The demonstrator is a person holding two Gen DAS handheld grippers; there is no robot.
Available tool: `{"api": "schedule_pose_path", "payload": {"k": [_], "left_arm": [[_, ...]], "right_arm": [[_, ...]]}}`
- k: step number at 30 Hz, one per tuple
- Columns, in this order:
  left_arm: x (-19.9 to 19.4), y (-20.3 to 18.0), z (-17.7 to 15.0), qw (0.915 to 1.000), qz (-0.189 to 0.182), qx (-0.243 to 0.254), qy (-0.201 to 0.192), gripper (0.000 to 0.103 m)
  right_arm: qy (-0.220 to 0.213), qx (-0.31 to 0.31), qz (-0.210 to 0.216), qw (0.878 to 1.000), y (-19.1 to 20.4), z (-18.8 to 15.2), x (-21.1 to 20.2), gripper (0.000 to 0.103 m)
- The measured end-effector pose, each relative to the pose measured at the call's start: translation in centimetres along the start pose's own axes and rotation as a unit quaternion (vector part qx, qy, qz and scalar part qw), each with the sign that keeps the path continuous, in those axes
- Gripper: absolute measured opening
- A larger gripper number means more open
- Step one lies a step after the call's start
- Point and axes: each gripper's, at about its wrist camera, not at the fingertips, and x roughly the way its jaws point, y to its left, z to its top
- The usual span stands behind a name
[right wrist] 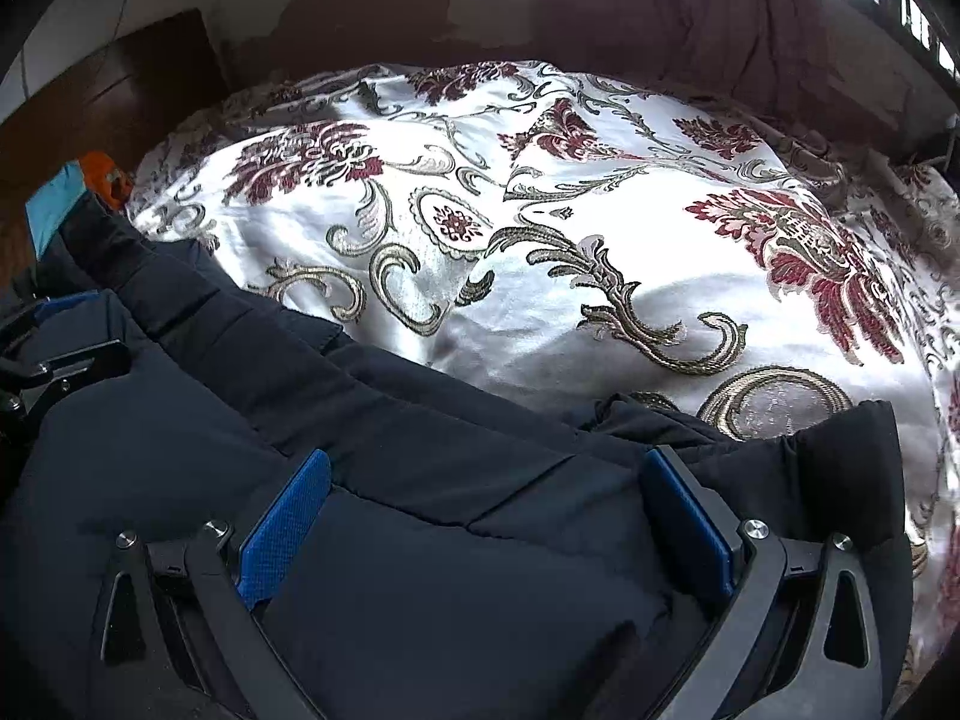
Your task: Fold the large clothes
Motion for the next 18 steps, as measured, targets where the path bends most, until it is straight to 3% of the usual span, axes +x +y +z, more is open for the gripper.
{"api": "schedule_pose_path", "payload": {"k": [4, 10, 14, 18], "left_arm": [[0.0, -0.3, 0.0, 0.9999, 0.009, 0.008, 0.007, 0.103], [-0.6, -0.1, 0.5, 0.9987, 0.008, 0.002, 0.050, 0.103], [-2.6, 0.9, 0.7, 0.9978, -0.015, -0.014, 0.063, 0.103], [-5.5, 2.5, 0.8, 0.9985, -0.013, -0.004, 0.053, 0.103]], "right_arm": [[0.025, -0.008, -0.004, 1.000, -0.1, 0.2, -1.2, 0.101], [0.009, -0.024, -0.056, 0.998, -1.1, -1.5, -7.4, 0.101], [-0.003, 0.013, -0.090, 0.996, -3.7, -2.6, -11.5, 0.101], [0.012, 0.060, -0.102, 0.993, -6.7, -3.6, -12.9, 0.101]]}}
